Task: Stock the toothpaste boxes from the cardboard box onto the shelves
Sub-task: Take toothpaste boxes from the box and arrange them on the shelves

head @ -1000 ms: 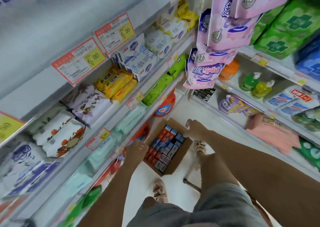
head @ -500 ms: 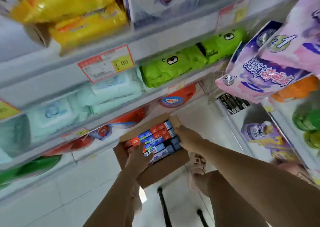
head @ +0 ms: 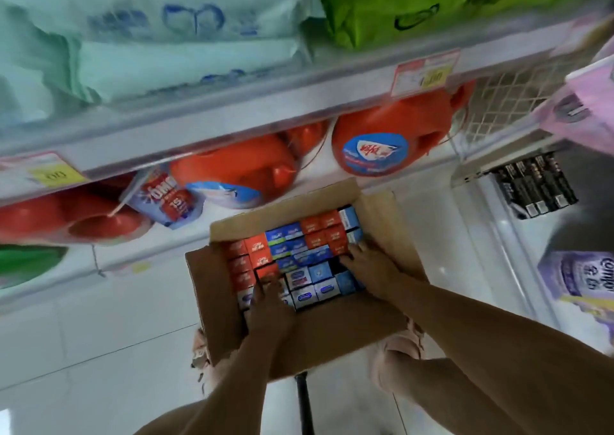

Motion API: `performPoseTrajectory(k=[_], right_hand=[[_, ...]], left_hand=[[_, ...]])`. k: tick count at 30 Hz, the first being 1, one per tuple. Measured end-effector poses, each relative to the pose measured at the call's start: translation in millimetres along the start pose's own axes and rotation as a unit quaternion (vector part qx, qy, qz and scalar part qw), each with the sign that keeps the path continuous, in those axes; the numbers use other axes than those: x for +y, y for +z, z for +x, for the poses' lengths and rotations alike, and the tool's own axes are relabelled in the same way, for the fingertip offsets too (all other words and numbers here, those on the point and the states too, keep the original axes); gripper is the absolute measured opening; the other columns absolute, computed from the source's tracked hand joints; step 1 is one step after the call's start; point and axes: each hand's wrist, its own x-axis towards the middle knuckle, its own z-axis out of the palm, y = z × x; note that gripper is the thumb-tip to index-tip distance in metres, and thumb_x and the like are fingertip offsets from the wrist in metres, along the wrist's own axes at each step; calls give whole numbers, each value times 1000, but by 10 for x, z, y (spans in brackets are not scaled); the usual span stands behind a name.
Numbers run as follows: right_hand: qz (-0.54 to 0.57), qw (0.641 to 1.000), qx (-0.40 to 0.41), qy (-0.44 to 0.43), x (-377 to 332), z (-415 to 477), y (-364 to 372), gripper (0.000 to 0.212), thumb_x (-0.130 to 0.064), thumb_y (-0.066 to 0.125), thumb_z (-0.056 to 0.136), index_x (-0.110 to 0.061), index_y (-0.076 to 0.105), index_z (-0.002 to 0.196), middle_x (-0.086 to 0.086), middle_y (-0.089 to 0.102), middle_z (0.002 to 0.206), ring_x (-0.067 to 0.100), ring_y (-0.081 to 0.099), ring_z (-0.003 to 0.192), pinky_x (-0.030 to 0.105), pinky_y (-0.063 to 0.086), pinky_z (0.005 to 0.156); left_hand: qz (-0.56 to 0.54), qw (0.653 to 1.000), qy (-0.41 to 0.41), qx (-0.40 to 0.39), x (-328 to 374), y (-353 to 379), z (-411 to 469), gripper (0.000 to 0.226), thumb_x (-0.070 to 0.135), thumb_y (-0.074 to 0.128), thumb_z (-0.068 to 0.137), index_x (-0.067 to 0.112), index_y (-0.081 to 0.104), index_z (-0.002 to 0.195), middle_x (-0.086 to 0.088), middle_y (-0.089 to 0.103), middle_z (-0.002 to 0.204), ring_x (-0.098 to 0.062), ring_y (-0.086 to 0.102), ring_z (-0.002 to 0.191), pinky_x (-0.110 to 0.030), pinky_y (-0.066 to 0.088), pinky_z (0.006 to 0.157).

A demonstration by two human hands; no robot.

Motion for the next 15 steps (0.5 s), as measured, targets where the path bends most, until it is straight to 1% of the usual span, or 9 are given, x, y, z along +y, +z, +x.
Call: performPoseTrajectory(k=[2, 3, 5, 7, 9, 11, 15], right_hand=[[-16, 1000, 25, 1, 0, -18, 116, 57, -5, 53, 89, -14, 31, 142, 15, 30, 146, 32, 29, 133, 41, 33, 106], [-25, 999, 37, 5, -3, -29, 146, 56, -6, 51, 90, -15, 31, 142, 14, 30, 146, 31, 28, 134, 41, 32, 107], [-20, 998, 52, 5, -10, -39, 152, 56, -6, 47, 92, -15, 29, 144, 14, 29, 146, 31, 27, 135, 41, 30, 107], [-26, 998, 50, 3, -11, -31, 145, 57, -6, 47, 92, -14, 27, 145, 13, 30, 146, 31, 27, 135, 41, 29, 106], [-42, 998, 50, -4, -13, -18, 151, 57, -6, 47, 91, -15, 27, 144, 13, 31, 145, 31, 28, 134, 41, 30, 104], [-57, 997, 46, -14, -17, -2, 161, 57, -6, 49, 91, -15, 28, 144, 13, 31, 145, 30, 28, 134, 41, 31, 103], [-88, 995, 40, -39, 0, 60, 178, 62, -7, 52, 89, -16, 27, 145, 12, 28, 148, 29, 27, 135, 42, 28, 107]], left_hand=[[19, 1000, 11, -6, -23, 93, -21, 66, 28, 48, 96, 14, 13, 151, -14, 5, 158, -33, 17, 144, -38, 22, 115], [22, 999, 21, -10, -20, 107, -40, 65, 26, 46, 98, 13, 12, 151, -13, 3, 159, -33, 11, 145, -38, 18, 117], [-13, 999, 27, -23, -29, 132, -36, 65, 22, 46, 98, 14, 11, 152, -12, 1, 159, -32, 3, 147, -38, 14, 118], [-34, 998, 20, -43, -63, 150, -16, 68, 22, 46, 97, 19, 6, 152, -13, -9, 159, -31, 2, 147, -40, 14, 118], [-30, 998, 16, -61, -95, 153, -17, 70, 23, 46, 97, 24, 2, 152, -14, -17, 158, -32, 2, 147, -43, 14, 118], [-27, 998, 15, -63, -139, 156, -9, 70, 24, 46, 97, 27, 2, 152, -13, -19, 157, -32, 0, 147, -45, 15, 118], [-36, 997, 12, -64, -204, 169, 15, 69, 23, 47, 98, 27, 5, 152, -11, -20, 157, -31, -3, 147, -40, 14, 118]])
